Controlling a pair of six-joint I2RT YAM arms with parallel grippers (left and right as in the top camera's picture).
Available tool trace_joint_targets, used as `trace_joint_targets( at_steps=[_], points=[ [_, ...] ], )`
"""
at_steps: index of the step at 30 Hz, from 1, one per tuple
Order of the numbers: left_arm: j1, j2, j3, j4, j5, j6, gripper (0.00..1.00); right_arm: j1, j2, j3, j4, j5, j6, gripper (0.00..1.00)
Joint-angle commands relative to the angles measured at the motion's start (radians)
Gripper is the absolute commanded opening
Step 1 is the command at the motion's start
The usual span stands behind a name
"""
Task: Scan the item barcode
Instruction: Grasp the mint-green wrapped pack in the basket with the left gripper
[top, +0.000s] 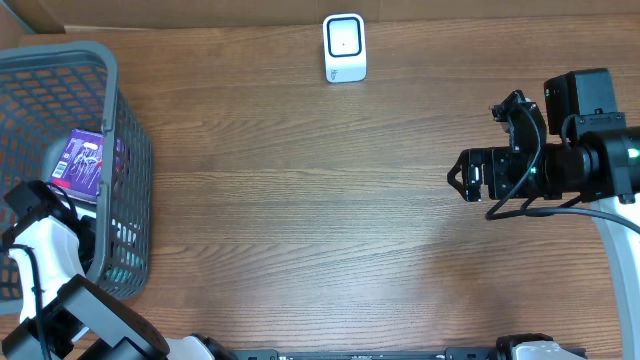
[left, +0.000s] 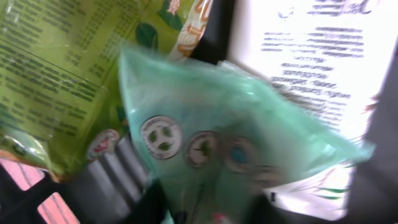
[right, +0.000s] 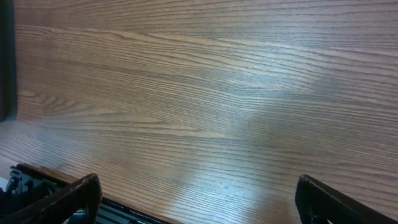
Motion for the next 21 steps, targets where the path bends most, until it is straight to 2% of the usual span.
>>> trace_joint_targets(
  at_steps=[1, 8, 14, 21],
  points=[
    [0.004, 0.005, -0.002, -0.015, 0.023, 0.014, 0.04, 0.005, -0.007, 0.015, 0.003, 0.006, -0.005, 1.0],
    [0.004, 0.001, 0.171, -0.175, 0.031, 0.049, 0.04, 0.005, -0.007, 0.015, 0.003, 0.006, -0.005, 1.0],
    [0.004, 0.0, 0.502, -0.373, 0.056, 0.087, 0.04, 0.005, -0.007, 0.015, 0.004, 0.006, -0.005, 1.0],
    [-0.005, -0.01, 0.85, -0.508, 0.164, 0.227, 0.04, 0.005, -0.007, 0.015, 0.004, 0.006, -0.005, 1.0]
  ],
)
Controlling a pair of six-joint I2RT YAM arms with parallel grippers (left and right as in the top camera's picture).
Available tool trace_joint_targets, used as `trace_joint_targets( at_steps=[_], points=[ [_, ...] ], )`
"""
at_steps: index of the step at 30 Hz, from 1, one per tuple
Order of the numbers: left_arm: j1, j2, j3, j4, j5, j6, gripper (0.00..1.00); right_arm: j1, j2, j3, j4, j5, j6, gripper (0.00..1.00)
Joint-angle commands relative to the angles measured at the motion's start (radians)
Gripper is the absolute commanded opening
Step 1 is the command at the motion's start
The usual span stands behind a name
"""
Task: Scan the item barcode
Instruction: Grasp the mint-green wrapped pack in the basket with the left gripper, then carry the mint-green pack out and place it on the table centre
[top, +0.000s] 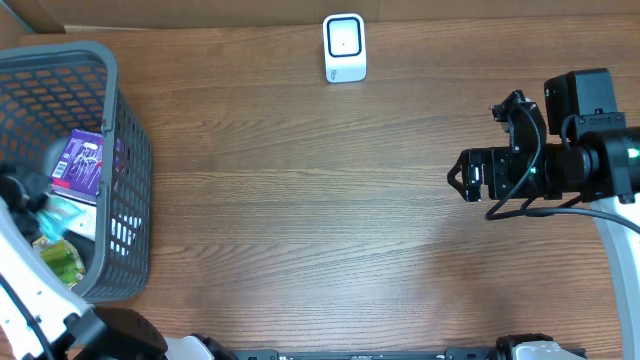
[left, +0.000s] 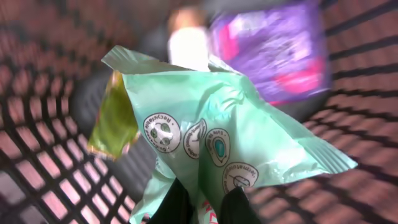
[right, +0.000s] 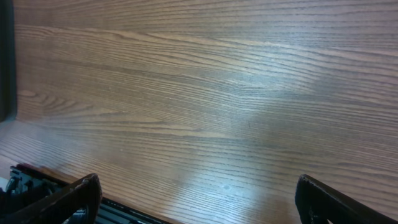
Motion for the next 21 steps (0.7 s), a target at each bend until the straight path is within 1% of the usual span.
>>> trace_joint_targets(
  at_steps=[1, 5, 8, 11, 14, 18, 21],
  points=[
    [-0.012, -0.027, 0.167, -0.034, 0.085, 0.109, 0.04, 0.005, -0.007, 0.015, 0.005, 0.006, -0.005, 1.0],
    [-0.076, -0.071, 0.287, -0.051, 0.114, 0.153, 0.04, 0.005, -0.007, 0.015, 0.008, 0.006, -0.005, 1.0],
    [-0.171, -0.125, 0.333, -0.051, 0.146, 0.196, 0.04, 0.005, -0.007, 0.015, 0.008, 0.006, -0.005, 1.0],
    [-0.317, -0.175, 0.334, -0.064, 0.14, 0.208, 0.04, 0.005, -0.007, 0.015, 0.009, 0.006, -0.005, 1.0],
    [-0.488, -0.187, 0.333, -0.101, 0.14, 0.208, 0.04, 0.005, -0.007, 0.015, 0.016, 0.006, -0.005, 1.0],
    [-0.681, -0.175, 0.288, -0.133, 0.122, 0.141, 0.04, 0.005, -0.007, 0.015, 0.019, 0.006, -0.001, 1.0],
    [-0.78, -0.163, 0.217, -0.122, 0.079, 0.078, 0.04, 0.005, -0.007, 0.015, 0.023, 0.006, 0.0, 1.0]
  ],
)
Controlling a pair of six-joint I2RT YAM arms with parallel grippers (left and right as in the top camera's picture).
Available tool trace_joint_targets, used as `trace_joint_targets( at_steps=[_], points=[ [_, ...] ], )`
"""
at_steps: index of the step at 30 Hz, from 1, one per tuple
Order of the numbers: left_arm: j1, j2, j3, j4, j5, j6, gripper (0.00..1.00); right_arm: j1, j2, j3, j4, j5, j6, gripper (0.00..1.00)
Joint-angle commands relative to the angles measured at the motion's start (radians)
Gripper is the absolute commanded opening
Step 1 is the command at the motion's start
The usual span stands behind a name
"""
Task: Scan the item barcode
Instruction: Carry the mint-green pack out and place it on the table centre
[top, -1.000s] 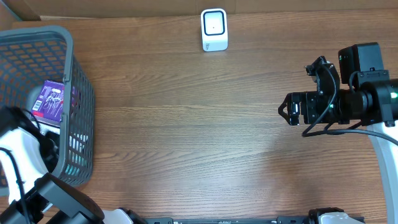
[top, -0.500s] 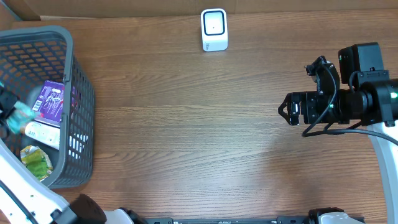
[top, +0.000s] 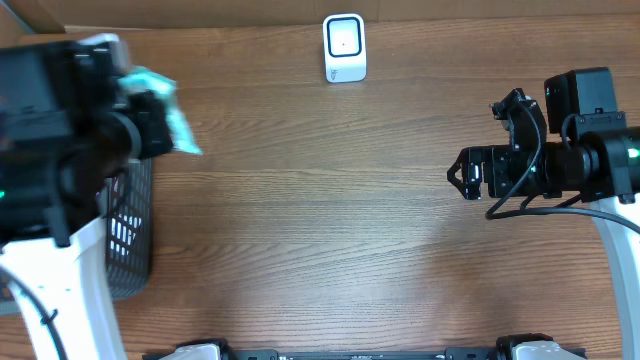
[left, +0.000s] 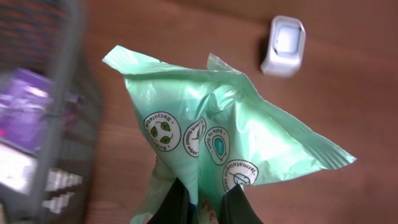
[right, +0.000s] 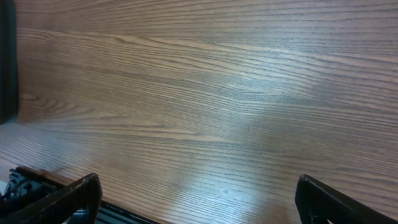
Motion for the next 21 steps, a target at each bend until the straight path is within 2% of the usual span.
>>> trace_joint_targets(
  at_steps=[1, 13, 21],
  points=[
    [-0.094, 0.025, -0.084, 0.016, -0.055, -0.084, 0.04, 0.005, -0.007, 0.015, 0.011, 0.006, 0.0, 1.0],
    [-0.289, 0.127, -0.332, 0.191, -0.102, -0.169, 0.04, 0.005, -0.007, 0.015, 0.055, 0.005, 0.03, 1.0],
    [-0.325, 0.198, -0.408, 0.274, -0.102, -0.195, 0.04, 0.005, -0.007, 0.015, 0.042, 0.005, 0.03, 1.0]
  ],
)
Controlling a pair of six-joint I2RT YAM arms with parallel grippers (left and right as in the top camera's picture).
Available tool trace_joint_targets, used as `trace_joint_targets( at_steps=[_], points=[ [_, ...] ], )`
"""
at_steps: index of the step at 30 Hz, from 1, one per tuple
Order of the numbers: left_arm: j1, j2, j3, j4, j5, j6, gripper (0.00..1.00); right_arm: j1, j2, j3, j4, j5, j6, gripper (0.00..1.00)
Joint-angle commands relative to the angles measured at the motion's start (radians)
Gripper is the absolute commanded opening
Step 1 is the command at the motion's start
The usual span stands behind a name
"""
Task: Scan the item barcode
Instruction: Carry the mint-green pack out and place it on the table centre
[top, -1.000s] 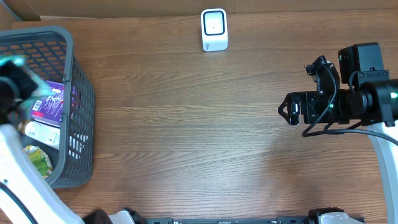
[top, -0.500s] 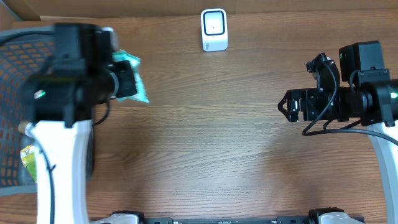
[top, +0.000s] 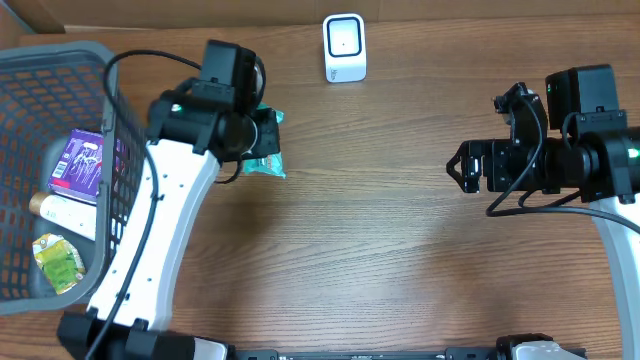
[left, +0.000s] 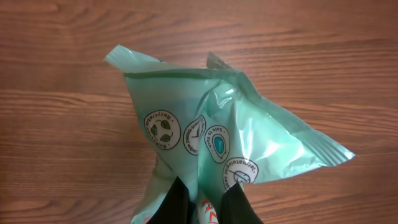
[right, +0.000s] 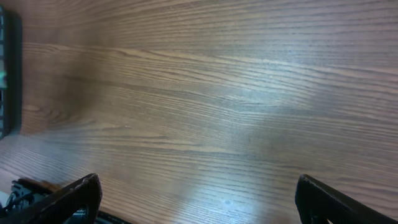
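A mint-green plastic pouch (left: 211, 137) with round printed seals hangs from my left gripper (left: 204, 202), which is shut on its lower end. In the overhead view the pouch (top: 265, 150) is over the bare table, right of the basket and below-left of the white barcode scanner (top: 344, 47) at the far edge. My right gripper (top: 462, 166) hovers at the right side of the table, open, its fingers (right: 74, 194) wide apart over bare wood with nothing between them.
A grey mesh basket (top: 118, 220) stands at the left edge. It holds a purple box (top: 80, 162), a white item and a yellow-green packet (top: 56, 262). The wooden table (top: 380, 250) stretches between the two arms.
My left gripper, still shut on the green pouch, has moved right from over the basket's rim to over the table, nearer the scanner. The right gripper stayed in place.
My left gripper was down in the basket among the packets, shut on the green pouch. Then it held the pouch above the basket's contents, then above the basket's far rim, and now over the table. The right gripper stayed open at the right throughout.
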Motion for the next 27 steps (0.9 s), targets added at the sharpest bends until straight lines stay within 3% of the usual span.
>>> trace_joint_targets(
  at_steps=[1, 27],
  points=[
    [-0.014, 0.029, -0.026, 0.025, -0.016, -0.033, 0.04, 0.005, -0.007, 0.015, 0.001, 0.005, 0.004, 1.0],
    [-0.095, 0.267, -0.081, 0.098, -0.002, -0.099, 0.04, 0.005, -0.007, 0.015, -0.013, 0.006, 0.011, 1.0]
  ],
)
